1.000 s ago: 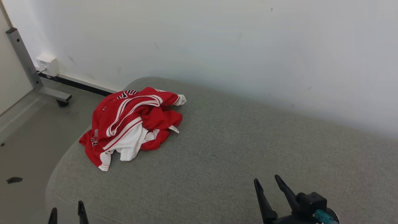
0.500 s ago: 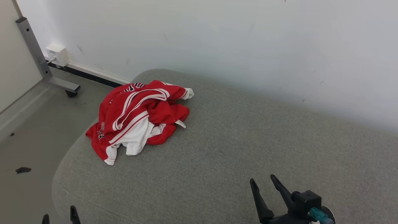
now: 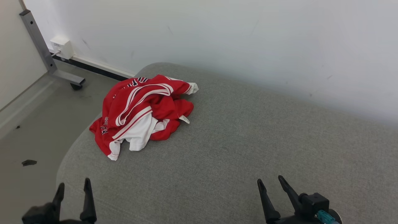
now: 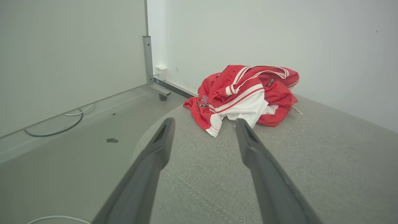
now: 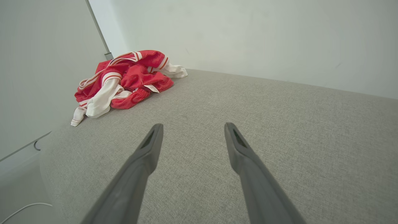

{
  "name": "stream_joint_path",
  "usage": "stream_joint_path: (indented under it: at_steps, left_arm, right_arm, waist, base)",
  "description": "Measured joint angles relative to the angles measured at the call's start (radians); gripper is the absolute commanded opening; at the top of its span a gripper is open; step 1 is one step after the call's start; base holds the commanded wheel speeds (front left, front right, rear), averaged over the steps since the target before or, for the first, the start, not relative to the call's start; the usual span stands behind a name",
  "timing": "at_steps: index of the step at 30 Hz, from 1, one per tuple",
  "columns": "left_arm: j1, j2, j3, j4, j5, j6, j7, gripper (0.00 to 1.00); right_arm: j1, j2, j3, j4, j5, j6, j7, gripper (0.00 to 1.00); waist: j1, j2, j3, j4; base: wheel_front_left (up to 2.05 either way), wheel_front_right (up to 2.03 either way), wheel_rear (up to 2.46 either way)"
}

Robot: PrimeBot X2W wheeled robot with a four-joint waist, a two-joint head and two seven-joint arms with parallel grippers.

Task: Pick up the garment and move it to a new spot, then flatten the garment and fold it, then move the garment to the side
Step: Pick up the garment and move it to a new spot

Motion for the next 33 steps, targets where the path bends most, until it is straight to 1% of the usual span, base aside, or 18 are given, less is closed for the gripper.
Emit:
stream_joint_path:
  at_steps: [1,3,6,8,9,11,14,15,17,19,23,25,28,30,31,33]
  left_arm:
    - [-0.030,0.010,-0.004,0.018,-0.005,-0.013,0.016,1.00]
    - [-0.089,0.026,0.004,0.052,-0.026,-0.025,0.037,1.00]
    - [-0.194,0.051,0.016,0.107,-0.061,-0.052,0.056,1.00]
    - [-0.267,0.073,0.003,0.148,-0.067,-0.084,0.075,1.00]
    - [-0.300,0.093,-0.012,0.173,-0.065,-0.104,0.086,1.00]
    - [-0.369,0.109,-0.023,0.219,-0.089,-0.124,0.115,1.00]
    - [-0.481,0.158,-0.041,0.274,-0.093,-0.146,0.165,1.00]
    - [-0.551,0.197,-0.050,0.298,-0.093,-0.154,0.188,1.00]
    - [-0.620,0.203,-0.021,0.322,-0.156,-0.155,0.215,1.00]
    - [-0.682,0.220,0.002,0.336,-0.191,-0.161,0.248,1.00]
    - [-0.782,0.272,0.081,0.364,-0.288,-0.160,0.333,1.00]
    - [-0.823,0.278,0.131,0.381,-0.360,-0.149,0.394,1.00]
    - [-0.874,0.307,0.183,0.385,-0.429,-0.124,0.489,1.00]
    - [-0.897,0.350,0.200,0.388,-0.449,-0.109,0.550,1.00]
    - [-0.907,0.372,0.208,0.398,-0.454,-0.109,0.575,1.00]
    - [-0.927,0.400,0.229,0.418,-0.475,-0.098,0.613,1.00]
  right_arm:
    - [0.006,0.000,-0.004,-0.007,-0.003,0.000,0.000,1.00]
    - [0.010,-0.001,-0.001,-0.026,-0.014,0.000,0.004,1.00]
    - [-0.018,0.001,0.006,-0.065,-0.049,0.000,0.023,1.00]
    - [-0.041,0.001,0.013,-0.092,-0.067,0.000,0.037,1.00]
    - [-0.049,0.001,0.021,-0.104,-0.071,0.000,0.045,1.00]
    - [-0.063,0.001,0.033,-0.129,-0.084,0.000,0.062,1.00]
    - [-0.097,0.001,0.054,-0.167,-0.112,0.000,0.087,1.00]
    - [-0.123,0.001,0.066,-0.195,-0.124,0.000,0.098,1.00]
    - [-0.145,0.002,0.072,-0.225,-0.130,0.000,0.105,1.00]
    - [-0.165,0.001,0.080,-0.255,-0.132,0.000,0.114,1.00]
    - [-0.211,0.001,0.096,-0.298,-0.150,0.000,0.120,1.00]
    - [-0.215,0.001,0.089,-0.307,-0.151,0.000,0.119,1.00]
    - [-0.215,-0.001,0.085,-0.314,-0.144,0.000,0.113,1.00]
    - [-0.216,-0.001,0.085,-0.323,-0.134,0.000,0.105,1.00]
    - [-0.218,-0.001,0.086,-0.326,-0.130,0.000,0.101,1.00]
    - [-0.222,-0.001,0.088,-0.332,-0.125,0.000,0.095,1.00]
  waist:
    - [0.0000,0.0000,0.004,0.002]
    - [0.0000,0.0000,0.012,0.006]
    - [0.0000,0.0000,0.032,0.005]
    - [0.0000,0.0000,0.050,-0.001]
    - [0.0000,0.0000,0.059,-0.005]
    - [0.0000,0.0000,0.081,-0.017]
    - [0.0000,0.0000,0.123,-0.038]
    - [0.0001,0.0000,0.157,-0.055]
    - [0.0001,0.0000,0.195,-0.075]
    - [0.0002,0.0000,0.236,-0.098]
    - [0.0002,0.0000,0.325,-0.155]
    - [0.0004,0.0000,0.363,-0.188]
    - [0.0003,0.0001,0.410,-0.243]
    - [0.0003,0.0000,0.441,-0.279]
    - [0.0002,0.0001,0.455,-0.296]
    - [0.0002,0.0000,0.484,-0.329]
  base:
    - [0.00,0.00,0.00]
    - [0.00,0.00,0.00]
    - [0.00,0.00,0.00]
    - [0.00,0.00,0.00]
    - [0.00,0.00,0.00]
    - [0.00,0.00,0.00]
    - [0.00,0.00,0.00]
    - [0.00,0.00,0.00]
    - [0.00,0.00,0.00]
    - [0.00,0.00,0.00]
    - [0.00,0.00,0.00]
    - [0.00,0.00,0.00]
    - [0.00,0.00,0.00]
    - [0.00,0.00,0.00]
    - [0.00,0.00,0.00]
    - [0.00,0.00,0.00]
